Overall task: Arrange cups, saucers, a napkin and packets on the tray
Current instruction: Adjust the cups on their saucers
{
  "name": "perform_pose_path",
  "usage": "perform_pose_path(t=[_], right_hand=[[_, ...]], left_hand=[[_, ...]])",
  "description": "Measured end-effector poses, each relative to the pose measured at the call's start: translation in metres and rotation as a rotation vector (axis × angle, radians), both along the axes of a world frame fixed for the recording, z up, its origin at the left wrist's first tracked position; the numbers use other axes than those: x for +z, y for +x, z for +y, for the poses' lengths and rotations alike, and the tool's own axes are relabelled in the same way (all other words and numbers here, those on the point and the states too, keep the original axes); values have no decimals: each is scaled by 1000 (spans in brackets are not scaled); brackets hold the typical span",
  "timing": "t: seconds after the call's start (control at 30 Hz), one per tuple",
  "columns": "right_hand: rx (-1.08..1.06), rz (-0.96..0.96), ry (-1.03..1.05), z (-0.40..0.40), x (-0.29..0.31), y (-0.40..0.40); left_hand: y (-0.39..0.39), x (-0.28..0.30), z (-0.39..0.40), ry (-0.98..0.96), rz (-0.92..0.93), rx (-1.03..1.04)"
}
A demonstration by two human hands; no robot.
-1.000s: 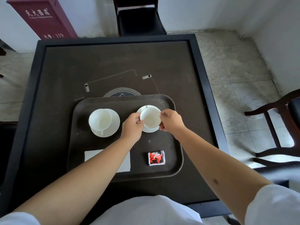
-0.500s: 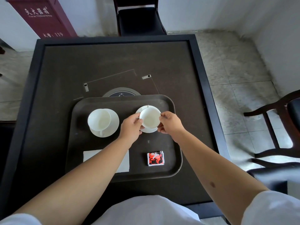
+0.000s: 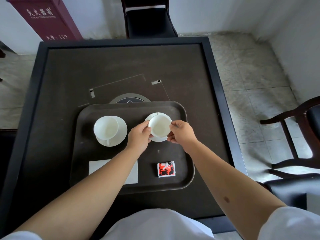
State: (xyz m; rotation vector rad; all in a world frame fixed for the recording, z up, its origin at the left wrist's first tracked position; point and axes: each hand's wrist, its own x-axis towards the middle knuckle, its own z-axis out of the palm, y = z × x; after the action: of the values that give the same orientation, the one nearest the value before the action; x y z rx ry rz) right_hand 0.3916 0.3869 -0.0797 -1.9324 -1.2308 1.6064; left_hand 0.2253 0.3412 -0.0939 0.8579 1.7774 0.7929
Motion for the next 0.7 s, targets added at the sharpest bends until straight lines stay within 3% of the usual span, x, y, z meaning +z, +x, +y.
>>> perform_pose_path(t=[0.37, 0.5, 0.7], right_hand=[[-39, 19, -28, -7, 5, 1], [-1, -75, 2, -16, 8, 8], [406, -430, 329, -47, 18, 15]], left_hand=[[-5, 3, -1, -45, 10, -40], [-9, 8, -15, -6, 203, -183], [-17, 23, -52, 60, 636, -472]])
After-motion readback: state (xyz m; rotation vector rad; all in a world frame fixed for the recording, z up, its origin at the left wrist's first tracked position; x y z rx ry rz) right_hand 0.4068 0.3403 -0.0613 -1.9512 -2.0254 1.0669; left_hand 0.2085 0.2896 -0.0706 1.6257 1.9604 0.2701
